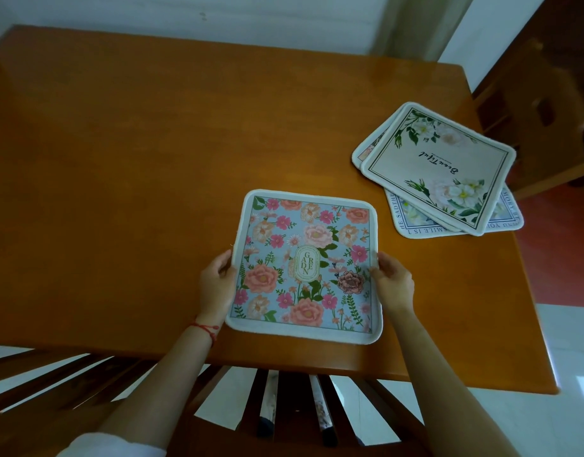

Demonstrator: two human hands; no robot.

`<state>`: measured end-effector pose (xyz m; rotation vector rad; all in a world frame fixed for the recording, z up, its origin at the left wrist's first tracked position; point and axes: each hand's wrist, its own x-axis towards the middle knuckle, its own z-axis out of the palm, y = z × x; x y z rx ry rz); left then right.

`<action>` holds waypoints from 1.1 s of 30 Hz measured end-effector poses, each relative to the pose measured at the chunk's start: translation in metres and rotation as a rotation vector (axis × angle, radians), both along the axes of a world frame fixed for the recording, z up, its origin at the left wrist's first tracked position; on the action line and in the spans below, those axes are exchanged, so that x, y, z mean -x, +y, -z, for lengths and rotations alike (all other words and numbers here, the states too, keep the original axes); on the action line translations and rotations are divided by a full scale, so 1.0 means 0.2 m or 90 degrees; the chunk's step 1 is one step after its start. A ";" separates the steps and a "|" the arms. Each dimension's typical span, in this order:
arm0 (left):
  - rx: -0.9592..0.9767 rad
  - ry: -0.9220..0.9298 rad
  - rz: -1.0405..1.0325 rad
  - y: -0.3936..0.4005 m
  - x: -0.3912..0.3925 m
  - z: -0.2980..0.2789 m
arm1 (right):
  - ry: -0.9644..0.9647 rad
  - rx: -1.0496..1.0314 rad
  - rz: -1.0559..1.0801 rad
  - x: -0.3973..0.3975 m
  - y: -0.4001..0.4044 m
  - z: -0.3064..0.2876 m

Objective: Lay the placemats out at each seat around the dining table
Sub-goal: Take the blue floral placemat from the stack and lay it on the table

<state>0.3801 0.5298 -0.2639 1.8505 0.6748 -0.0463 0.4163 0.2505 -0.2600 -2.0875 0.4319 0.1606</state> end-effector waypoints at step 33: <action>-0.509 -0.175 0.368 -0.29 0.69 -0.37 | -0.163 0.344 -0.326 0.76 0.00 -0.39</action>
